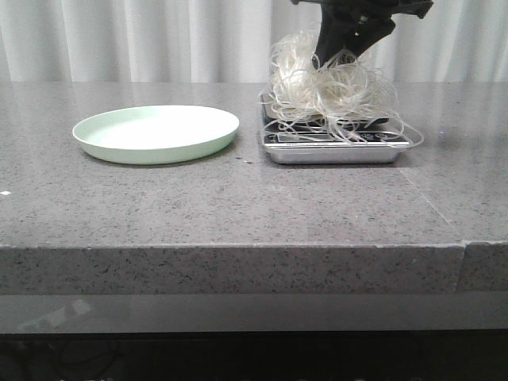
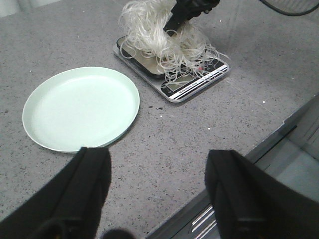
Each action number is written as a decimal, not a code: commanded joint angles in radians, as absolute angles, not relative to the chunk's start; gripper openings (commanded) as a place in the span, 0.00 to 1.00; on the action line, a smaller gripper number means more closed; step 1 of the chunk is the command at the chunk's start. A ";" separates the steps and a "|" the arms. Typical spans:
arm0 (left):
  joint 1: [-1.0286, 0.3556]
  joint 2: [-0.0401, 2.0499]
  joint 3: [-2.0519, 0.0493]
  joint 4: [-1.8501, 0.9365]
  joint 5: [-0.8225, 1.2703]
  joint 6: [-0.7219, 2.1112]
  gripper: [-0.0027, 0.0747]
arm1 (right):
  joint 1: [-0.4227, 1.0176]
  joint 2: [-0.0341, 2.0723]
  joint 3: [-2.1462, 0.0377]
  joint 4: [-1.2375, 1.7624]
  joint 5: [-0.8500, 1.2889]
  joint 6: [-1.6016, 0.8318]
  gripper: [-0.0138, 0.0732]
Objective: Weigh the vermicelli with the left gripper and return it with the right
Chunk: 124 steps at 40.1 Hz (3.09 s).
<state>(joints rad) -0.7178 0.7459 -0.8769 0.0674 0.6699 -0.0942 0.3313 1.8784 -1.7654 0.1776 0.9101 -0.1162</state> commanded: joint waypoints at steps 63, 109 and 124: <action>-0.726 0.745 -0.903 0.069 0.597 -0.102 0.68 | 0.662 2.013 -2.031 0.173 0.657 -0.147 0.70; -0.726 0.745 -0.903 0.069 0.597 -0.102 0.68 | 0.606 0.944 -1.208 0.027 0.809 -0.055 0.71; -0.726 0.745 -0.903 0.069 0.597 -0.102 0.68 | 0.588 0.533 -0.881 0.027 0.835 -0.042 0.71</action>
<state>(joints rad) -0.7178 0.7459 -0.8769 0.0674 0.6699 -0.0942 0.5962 0.5931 -0.9028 0.0361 0.8977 -0.0413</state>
